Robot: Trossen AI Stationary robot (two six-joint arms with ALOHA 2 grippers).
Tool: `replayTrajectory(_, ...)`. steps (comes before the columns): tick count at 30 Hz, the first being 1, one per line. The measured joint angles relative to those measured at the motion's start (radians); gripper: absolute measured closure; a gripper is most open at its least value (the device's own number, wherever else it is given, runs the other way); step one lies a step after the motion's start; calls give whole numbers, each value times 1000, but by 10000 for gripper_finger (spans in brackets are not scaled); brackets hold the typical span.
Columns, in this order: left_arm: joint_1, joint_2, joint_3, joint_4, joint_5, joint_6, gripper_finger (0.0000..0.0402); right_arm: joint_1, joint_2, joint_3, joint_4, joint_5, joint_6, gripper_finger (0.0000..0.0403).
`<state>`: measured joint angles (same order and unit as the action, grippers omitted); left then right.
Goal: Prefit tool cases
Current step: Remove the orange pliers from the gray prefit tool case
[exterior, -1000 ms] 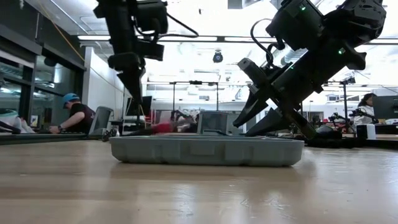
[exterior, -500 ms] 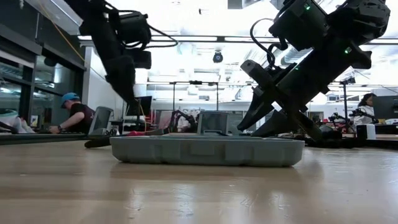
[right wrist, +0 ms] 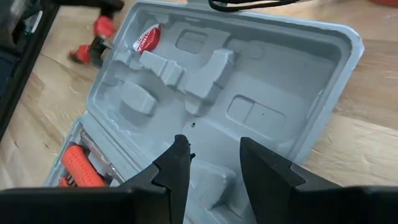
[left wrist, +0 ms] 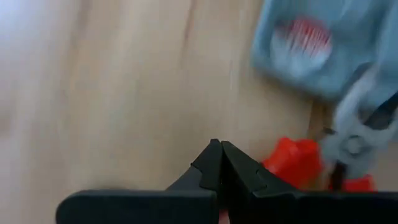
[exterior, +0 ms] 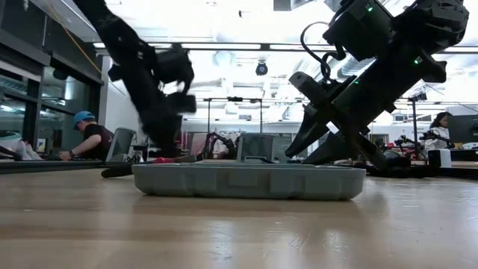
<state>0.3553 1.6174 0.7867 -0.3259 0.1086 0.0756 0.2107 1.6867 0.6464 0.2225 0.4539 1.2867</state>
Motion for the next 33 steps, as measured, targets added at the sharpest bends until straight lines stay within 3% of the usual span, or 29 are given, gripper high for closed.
replayTrajectory(6, -4, -34, 46, -411, -14, -41, 401, 2, 0, 0, 0, -10, 17, 270)
replayTrajectory(12, -1, -226, 48, -419, -64, -112, 401, -1, 0, 0, -1, -4, 15, 270)
replayTrajectory(17, -31, -326, 49, -410, 111, -127, 401, -1, 0, 0, -2, 2, 15, 270)
replayTrajectory(21, -96, -315, 39, -407, 206, -126, 401, -1, 0, 0, -2, 3, 15, 270)
replayTrajectory(29, -220, -173, -42, -273, 283, -153, 401, 0, 0, 0, -1, 1, 15, 270)
replayTrajectory(33, -219, -87, -44, -294, 240, -152, 401, 0, 0, 0, -1, -9, 15, 270)
